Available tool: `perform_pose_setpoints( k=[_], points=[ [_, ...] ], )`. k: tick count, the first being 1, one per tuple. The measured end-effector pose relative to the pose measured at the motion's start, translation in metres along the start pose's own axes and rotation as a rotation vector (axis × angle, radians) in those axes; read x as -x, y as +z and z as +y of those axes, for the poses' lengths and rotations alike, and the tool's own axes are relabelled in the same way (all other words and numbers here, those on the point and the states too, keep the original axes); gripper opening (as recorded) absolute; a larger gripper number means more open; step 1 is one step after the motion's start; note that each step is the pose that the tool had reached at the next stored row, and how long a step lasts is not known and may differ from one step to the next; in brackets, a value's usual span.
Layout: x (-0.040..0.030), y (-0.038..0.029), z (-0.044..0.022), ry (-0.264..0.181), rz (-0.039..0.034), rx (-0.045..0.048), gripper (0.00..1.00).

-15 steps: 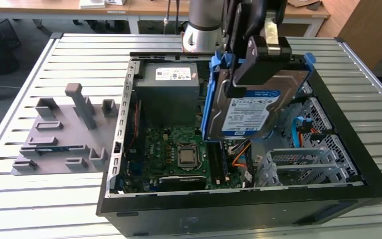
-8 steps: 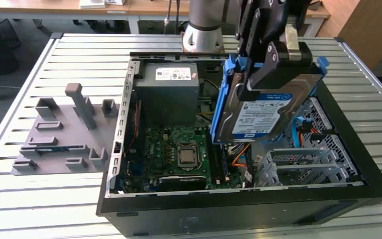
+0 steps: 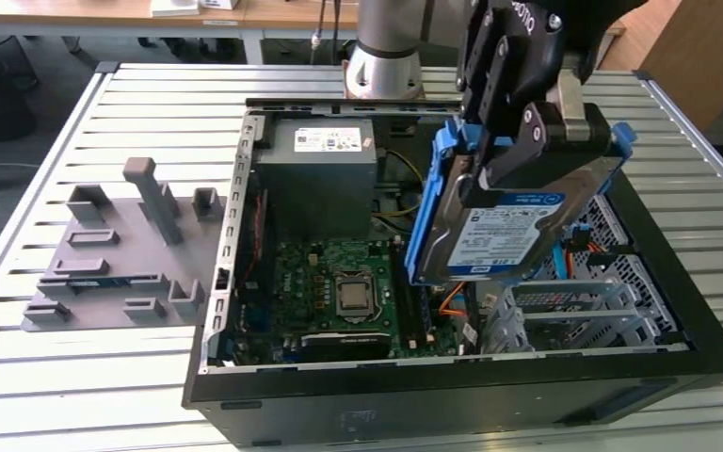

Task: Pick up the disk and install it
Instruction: 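Insert the disk into the insertion slot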

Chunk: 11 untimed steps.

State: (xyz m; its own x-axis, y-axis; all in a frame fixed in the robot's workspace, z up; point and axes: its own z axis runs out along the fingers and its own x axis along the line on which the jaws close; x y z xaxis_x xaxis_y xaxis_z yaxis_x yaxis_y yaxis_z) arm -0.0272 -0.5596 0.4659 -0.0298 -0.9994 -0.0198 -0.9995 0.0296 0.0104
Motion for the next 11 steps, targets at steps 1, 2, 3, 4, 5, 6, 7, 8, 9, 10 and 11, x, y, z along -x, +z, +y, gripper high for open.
perform_pose_setpoints(
  k=[1,2,3,4,5,6,7,8,9,10,11],
  points=[
    [-0.0006,0.0006,-0.001,0.0,-0.0002,-0.0002,0.36],
    [-0.001,0.0012,-0.0023,0.0,-0.0002,-0.0003,0.36],
    [-0.0013,0.0017,-0.0038,0.0,0.0,-0.0002,0.36],
    [-0.0015,0.0021,-0.0058,0.0,0.0001,-0.0002,0.36],
    [-0.0014,0.0024,-0.0083,0.0,0.0002,-0.0002,0.36],
    [-0.0015,0.0027,-0.0109,0.0,0.0002,-0.0002,0.36],
    [-0.0015,0.003,-0.0137,0.0,0.0001,-0.0002,0.36],
    [-0.0015,0.0031,-0.0157,0.0,0.0001,-0.0002,0.36],
    [-0.0015,0.0031,-0.0164,0.0,0.0002,-0.0002,0.36],
    [-0.0015,0.0031,-0.0164,0.0,0.0002,-0.0002,0.36],
    [-0.0015,0.0032,-0.0164,0.0,0.0001,-0.0002,0.36]
  ],
)
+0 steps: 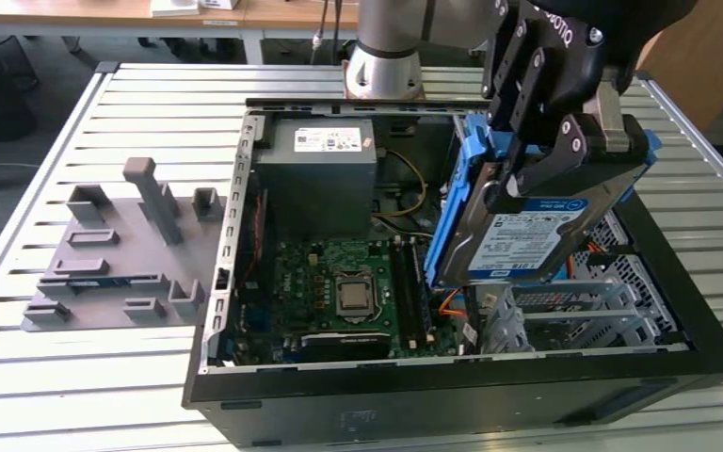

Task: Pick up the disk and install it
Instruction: 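Insert the disk into the insertion slot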

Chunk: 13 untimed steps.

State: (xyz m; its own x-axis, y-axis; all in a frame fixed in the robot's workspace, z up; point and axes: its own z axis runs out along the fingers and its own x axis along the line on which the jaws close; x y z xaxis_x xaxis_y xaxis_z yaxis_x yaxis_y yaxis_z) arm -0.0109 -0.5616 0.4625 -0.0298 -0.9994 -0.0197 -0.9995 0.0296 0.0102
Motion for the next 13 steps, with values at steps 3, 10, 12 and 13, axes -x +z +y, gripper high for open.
perform_pose_setpoints(
  k=[3,10,12,13],
  points=[
    [0.0,0.0,-0.0001,0.0,-0.0001,0.0,0.36],
    [-0.0062,0.0002,-0.0011,0.0,-0.0001,0.0,0.36],
    [-0.0079,0.0003,-0.0024,0.0,0.0,0.0,0.36],
    [-0.0084,0.0004,-0.0034,0.0,0.0,0.0,0.36]
  ],
)
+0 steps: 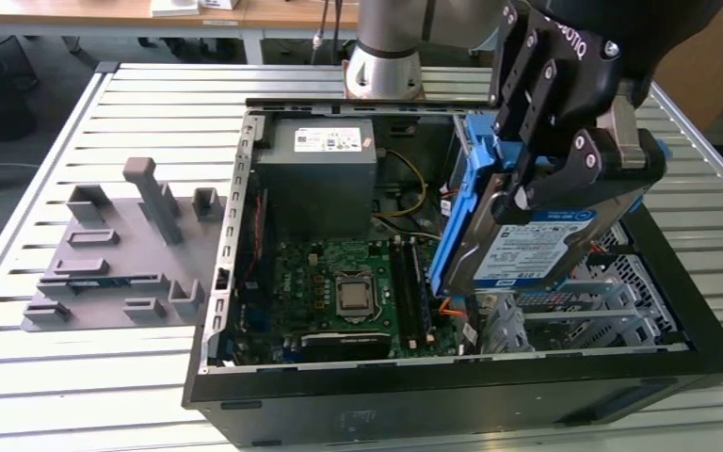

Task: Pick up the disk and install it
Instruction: 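Insert the disk into the insertion slot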

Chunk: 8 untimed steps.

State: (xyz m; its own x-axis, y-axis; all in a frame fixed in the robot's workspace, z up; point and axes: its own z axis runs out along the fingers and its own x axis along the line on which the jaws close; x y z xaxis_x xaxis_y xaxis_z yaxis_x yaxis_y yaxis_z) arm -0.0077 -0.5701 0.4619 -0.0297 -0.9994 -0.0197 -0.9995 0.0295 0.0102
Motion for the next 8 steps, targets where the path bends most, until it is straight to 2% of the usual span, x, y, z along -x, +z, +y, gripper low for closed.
perform_pose_setpoints(
  k=[8],
  points=[
    [-0.0007,0.001,-0.0154,0.0,0.0001,0.0,0.36]
  ],
)
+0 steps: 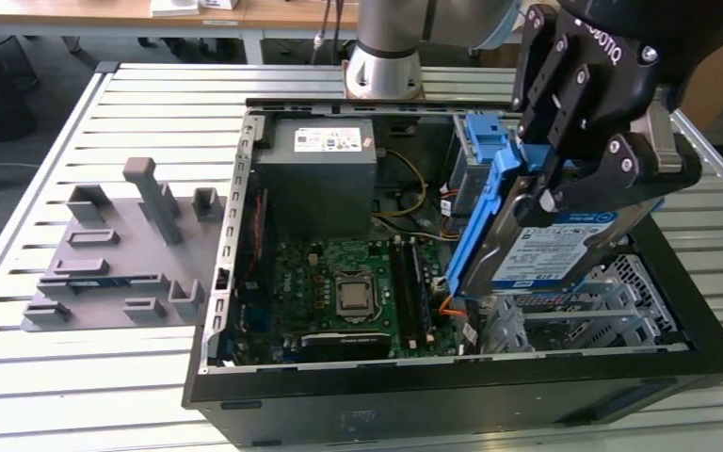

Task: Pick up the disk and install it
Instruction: 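Insert the disk into the insertion slot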

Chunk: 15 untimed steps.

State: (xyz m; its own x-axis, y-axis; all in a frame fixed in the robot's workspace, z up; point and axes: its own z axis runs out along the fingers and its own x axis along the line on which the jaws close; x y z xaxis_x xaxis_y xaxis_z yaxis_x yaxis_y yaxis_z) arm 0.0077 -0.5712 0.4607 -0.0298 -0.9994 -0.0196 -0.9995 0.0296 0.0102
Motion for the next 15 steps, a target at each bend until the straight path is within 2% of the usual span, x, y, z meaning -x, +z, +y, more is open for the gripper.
perform_pose_setpoints(
  k=[7,15],
  points=[
    [0.0004,0.001,-0.0157,0.0,0.0,0.0,0.36],
    [0.0005,0.0012,-0.0173,0.0,-0.0001,0.0,0.36]
  ],
)
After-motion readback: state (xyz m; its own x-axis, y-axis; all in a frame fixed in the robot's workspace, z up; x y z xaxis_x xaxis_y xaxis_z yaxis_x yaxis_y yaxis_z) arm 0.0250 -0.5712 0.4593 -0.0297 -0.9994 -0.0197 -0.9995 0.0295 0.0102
